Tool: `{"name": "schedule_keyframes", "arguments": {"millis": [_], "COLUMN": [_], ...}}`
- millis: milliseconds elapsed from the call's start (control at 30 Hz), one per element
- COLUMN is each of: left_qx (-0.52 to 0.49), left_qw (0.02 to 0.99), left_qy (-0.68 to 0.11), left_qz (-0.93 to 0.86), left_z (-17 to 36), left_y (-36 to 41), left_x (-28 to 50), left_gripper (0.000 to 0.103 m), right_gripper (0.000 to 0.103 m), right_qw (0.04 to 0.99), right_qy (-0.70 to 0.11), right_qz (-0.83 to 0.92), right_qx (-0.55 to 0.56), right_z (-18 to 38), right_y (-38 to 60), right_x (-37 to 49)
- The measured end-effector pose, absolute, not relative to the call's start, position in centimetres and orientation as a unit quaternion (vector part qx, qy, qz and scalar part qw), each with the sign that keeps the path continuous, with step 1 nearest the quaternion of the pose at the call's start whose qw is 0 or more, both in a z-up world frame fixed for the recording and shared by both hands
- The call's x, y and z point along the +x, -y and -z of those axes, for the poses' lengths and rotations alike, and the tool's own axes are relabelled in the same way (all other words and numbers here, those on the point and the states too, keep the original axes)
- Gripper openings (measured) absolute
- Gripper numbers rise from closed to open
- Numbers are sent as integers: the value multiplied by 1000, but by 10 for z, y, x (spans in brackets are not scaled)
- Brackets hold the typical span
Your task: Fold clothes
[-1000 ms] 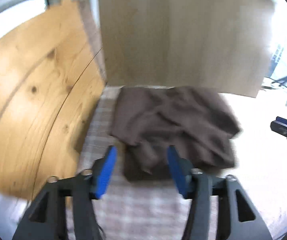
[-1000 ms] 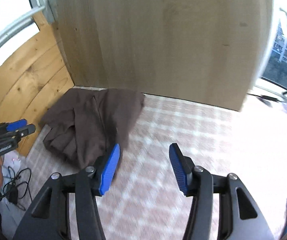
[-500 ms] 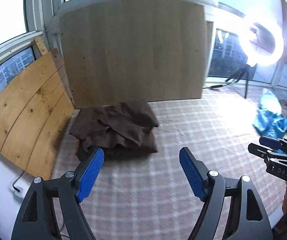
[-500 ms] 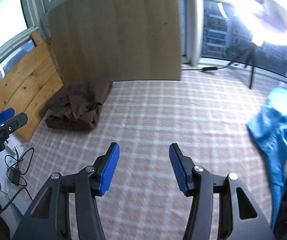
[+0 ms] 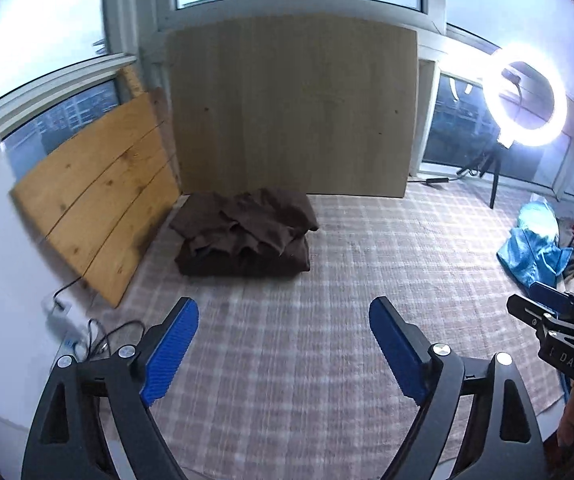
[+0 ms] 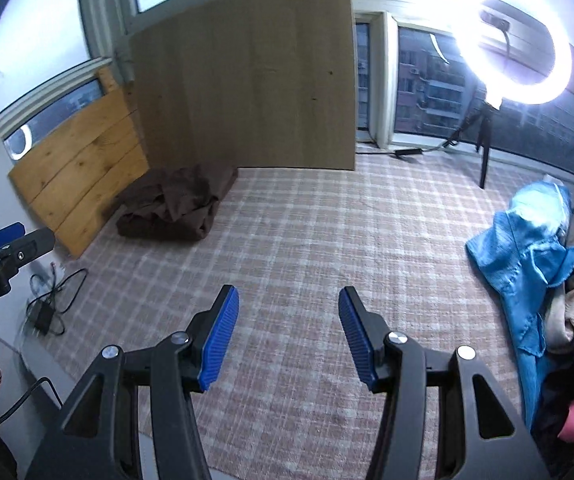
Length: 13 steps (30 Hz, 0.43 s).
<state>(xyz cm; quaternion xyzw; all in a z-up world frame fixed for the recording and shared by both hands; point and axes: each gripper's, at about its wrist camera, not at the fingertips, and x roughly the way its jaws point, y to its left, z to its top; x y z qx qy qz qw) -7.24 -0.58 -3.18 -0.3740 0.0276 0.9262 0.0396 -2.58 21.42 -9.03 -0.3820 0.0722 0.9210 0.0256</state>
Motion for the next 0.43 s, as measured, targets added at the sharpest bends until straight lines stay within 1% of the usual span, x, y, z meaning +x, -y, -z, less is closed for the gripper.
{"name": "schedule_keyframes", "arguments": {"millis": [233,433], "left_qx": [-374,-367], "left_qw": [2,8], "left_qy": [-12,9], "left_qz": [-927,-930], "left_z": [26,19], "left_y": [-6,-11], "left_x": [-41,-23], "left_gripper": [90,90], "right_gripper": [51,51], "right_qw": [-9,-26], "right_qy": [-43,-35], "right_qz": [-924,-924], "right_qx": [-381,-379], "right_z": [86,86], "right_y": [-225,-232], "right_x": [-6,2]}}
